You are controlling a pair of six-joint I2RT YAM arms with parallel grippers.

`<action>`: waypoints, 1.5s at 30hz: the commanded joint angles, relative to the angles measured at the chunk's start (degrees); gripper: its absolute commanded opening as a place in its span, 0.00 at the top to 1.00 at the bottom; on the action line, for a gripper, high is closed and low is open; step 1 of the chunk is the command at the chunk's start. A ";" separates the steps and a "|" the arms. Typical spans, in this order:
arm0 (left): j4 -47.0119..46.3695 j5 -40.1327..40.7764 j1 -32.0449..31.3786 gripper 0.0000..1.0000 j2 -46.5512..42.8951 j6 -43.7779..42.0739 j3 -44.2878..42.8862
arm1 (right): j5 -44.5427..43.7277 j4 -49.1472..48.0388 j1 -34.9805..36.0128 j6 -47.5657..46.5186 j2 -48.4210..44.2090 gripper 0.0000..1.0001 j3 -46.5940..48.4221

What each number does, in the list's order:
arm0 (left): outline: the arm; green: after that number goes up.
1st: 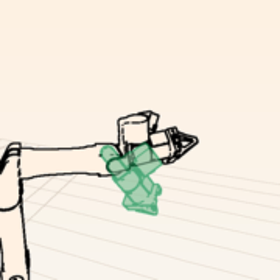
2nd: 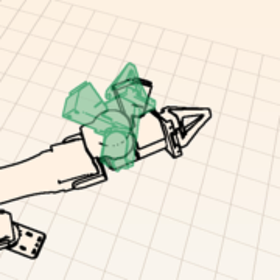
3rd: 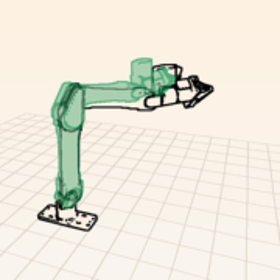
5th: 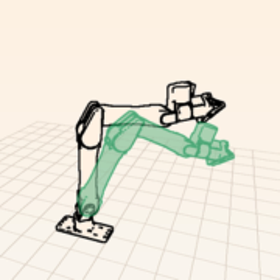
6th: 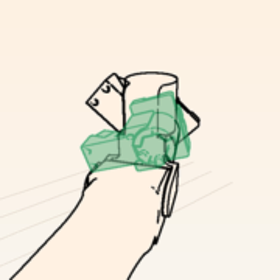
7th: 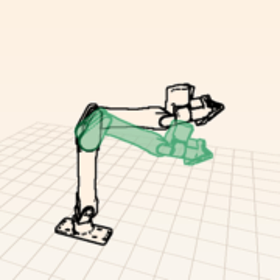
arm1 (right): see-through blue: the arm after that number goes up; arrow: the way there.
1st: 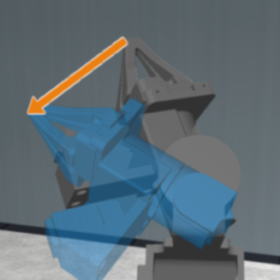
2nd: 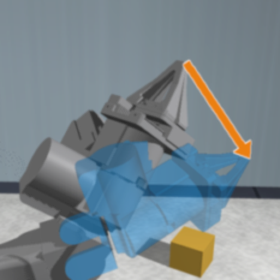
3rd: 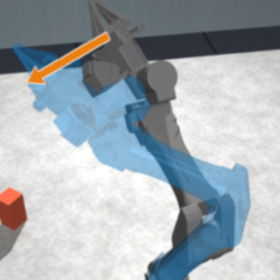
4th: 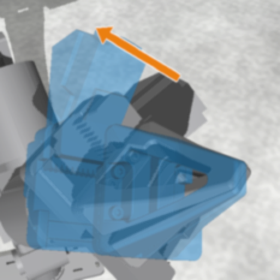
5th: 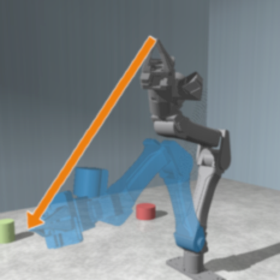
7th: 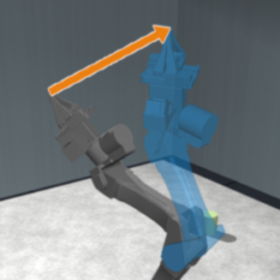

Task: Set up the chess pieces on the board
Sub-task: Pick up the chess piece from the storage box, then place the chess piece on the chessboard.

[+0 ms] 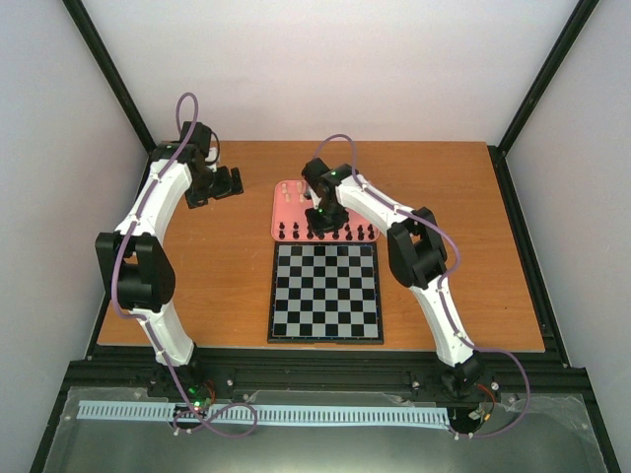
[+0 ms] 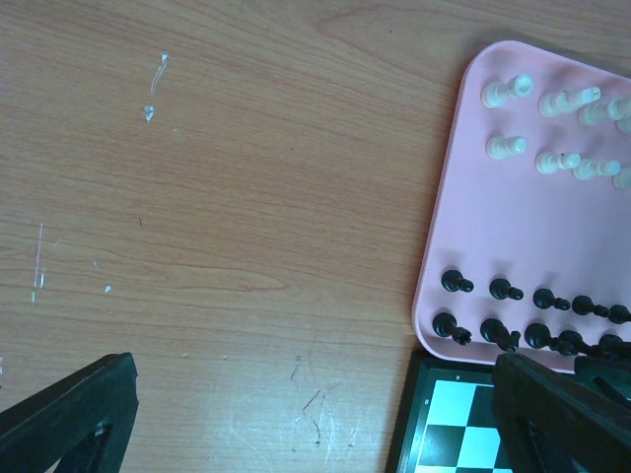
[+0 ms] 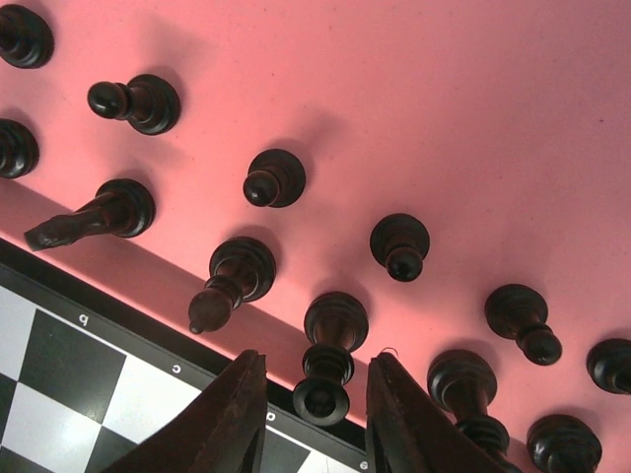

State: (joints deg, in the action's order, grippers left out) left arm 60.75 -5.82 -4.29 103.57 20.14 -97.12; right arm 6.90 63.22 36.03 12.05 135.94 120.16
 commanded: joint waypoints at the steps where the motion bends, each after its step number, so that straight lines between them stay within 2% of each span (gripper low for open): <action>1: -0.01 -0.11 0.04 0.00 0.62 0.45 -2.30 | 0.54 0.45 -0.26 0.51 1.36 0.72 1.91; 10: -0.01 0.07 0.07 0.00 0.87 0.45 -2.24 | 0.42 0.92 -0.22 0.56 1.70 0.84 2.13; 14: -0.07 0.20 0.02 0.00 0.76 0.51 -2.11 | -0.12 1.23 -0.26 0.69 1.70 0.94 2.18; 18: -0.11 0.24 0.06 0.00 0.70 0.41 -2.18 | -1.27 1.76 -0.26 0.78 1.13 0.97 2.69; 29: 0.00 0.37 0.00 0.00 0.33 0.50 -2.12 | -0.86 6.79 0.20 0.97 -5.86 0.97 6.62; 31: 0.04 0.50 0.03 0.00 0.24 0.50 -1.87 | -1.04 7.77 0.85 0.64 -8.08 0.97 4.53; 37: -0.01 1.33 0.06 0.00 -0.05 0.46 -1.58 | -3.72 7.95 5.09 1.26 -18.85 0.97 -9.46; 45: -0.54 1.40 0.00 0.00 0.73 0.73 -1.61 | -3.79 0.85 13.92 7.85 -32.29 0.97 -31.36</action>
State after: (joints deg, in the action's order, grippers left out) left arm 60.71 -4.71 -4.29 103.68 20.16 -97.12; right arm 3.68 67.90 45.89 15.51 107.83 95.48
